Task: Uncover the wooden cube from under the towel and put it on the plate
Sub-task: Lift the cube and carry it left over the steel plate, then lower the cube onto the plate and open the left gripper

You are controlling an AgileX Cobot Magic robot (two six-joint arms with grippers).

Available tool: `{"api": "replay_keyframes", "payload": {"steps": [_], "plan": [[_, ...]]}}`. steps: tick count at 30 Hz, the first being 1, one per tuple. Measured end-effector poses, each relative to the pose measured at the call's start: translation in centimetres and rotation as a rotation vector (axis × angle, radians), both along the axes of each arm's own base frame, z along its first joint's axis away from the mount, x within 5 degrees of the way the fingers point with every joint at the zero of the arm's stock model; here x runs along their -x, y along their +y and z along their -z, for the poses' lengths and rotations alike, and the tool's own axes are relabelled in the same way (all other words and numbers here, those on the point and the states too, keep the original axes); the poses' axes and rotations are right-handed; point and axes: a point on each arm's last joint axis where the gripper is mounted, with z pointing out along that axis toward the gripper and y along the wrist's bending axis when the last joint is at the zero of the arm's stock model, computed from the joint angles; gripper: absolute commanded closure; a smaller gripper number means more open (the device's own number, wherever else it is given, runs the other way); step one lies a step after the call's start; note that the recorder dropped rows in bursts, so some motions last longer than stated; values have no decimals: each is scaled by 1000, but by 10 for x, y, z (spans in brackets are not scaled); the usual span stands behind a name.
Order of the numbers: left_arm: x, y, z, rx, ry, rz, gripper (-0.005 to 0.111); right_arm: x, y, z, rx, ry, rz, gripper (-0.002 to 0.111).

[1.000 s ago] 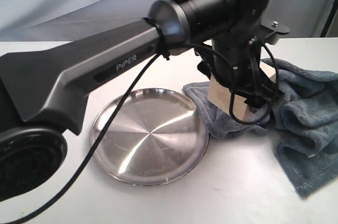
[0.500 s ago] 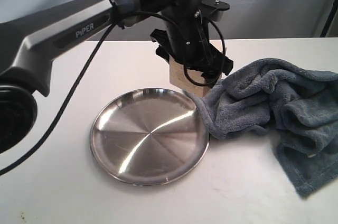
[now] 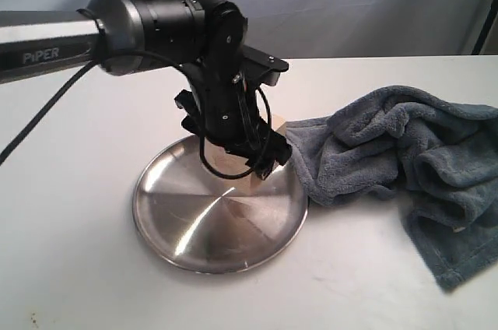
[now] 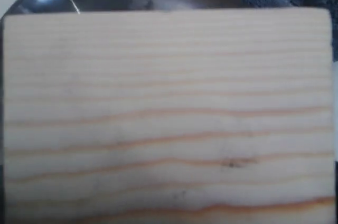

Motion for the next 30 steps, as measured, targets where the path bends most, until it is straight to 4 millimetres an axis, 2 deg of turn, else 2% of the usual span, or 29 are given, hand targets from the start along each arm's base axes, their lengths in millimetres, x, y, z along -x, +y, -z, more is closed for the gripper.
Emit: {"api": "replay_keyframes", "payload": {"steps": [4,7,9,12,14,16,17,22,26,30], "plan": [[15,12,6,51,-54,0,107,0,0,0,0,0,0,105],[26,20,35,73,-49,-13,107,0,0,0,0,0,0,105],[31,23,48,88,-57,-28,107,0,0,0,0,0,0,105],[31,24,53,123,-87,-54,105,0,0,0,0,0,0,105],[31,24,55,123,-84,-62,99,0,0,0,0,0,0,105],[31,24,55,122,-85,-61,82,0,0,0,0,0,0,105],[31,24,55,122,-85,-61,69,0,0,0,0,0,0,105],[31,24,55,124,-86,-64,30,0,0,0,0,0,0,105],[31,24,56,122,-83,-64,12,0,0,0,0,0,0,105],[31,24,56,121,-81,-66,2,0,0,0,0,0,0,105]]}}
